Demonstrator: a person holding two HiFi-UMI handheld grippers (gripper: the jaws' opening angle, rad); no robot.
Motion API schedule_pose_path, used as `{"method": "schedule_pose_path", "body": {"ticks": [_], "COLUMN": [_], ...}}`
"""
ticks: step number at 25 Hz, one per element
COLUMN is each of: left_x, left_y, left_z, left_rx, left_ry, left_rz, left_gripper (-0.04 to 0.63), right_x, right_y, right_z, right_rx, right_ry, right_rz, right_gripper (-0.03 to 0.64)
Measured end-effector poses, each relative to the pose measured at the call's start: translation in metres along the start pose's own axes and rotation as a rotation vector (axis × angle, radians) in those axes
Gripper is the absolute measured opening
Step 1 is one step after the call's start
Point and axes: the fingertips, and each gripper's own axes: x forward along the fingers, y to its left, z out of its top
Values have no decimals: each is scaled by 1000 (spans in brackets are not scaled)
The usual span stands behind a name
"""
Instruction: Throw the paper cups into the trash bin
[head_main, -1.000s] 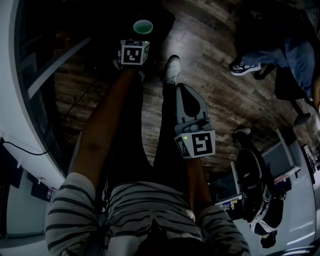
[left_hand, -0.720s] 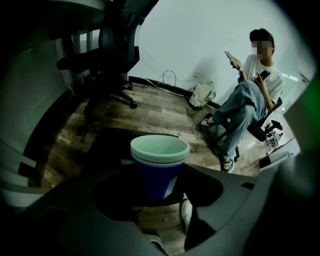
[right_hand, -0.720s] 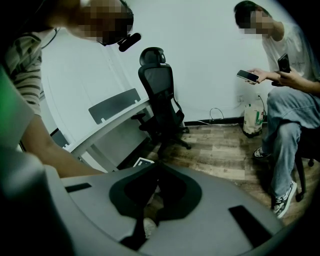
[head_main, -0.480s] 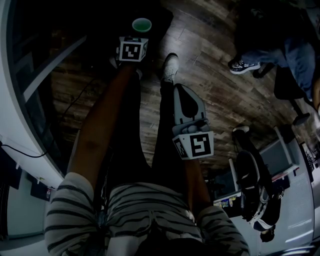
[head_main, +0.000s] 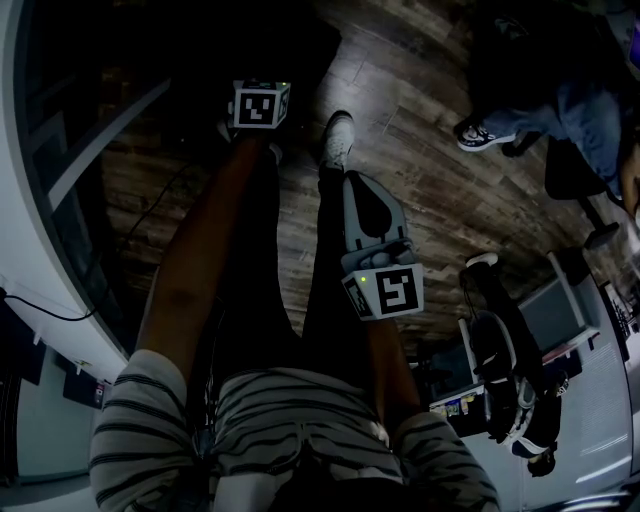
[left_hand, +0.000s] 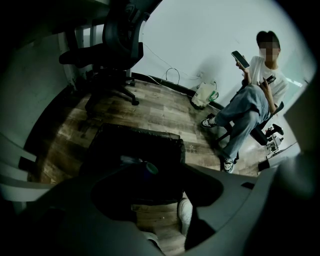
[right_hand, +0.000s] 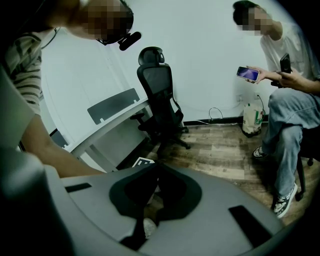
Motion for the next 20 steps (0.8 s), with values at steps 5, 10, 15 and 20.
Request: {"method": "schedule_pose_path", "body": {"ticks": [5,10,15,20], "left_x": [-12,-34,-70,-108], "left_y": [-6,-18,-29,-37], "left_z": [8,20,41,57], "left_rx": [-13,-38,-48,-50], "left_ry": [-35,-84,-148,-204], "left_rz": [-2,-16,-7,12], "left_gripper": [281,228,125,66], "right_x": [-4,-8,-14,-21], "right_y": [-1,2,7,14], "right_z": [6,18,36,58], "right_rx": [-9,-20,-43,-79], "right_ry": [-10,-20,-42,-63], "right_rz": [-1,2,14,33], "right_gripper": [9,9,9,9]}}
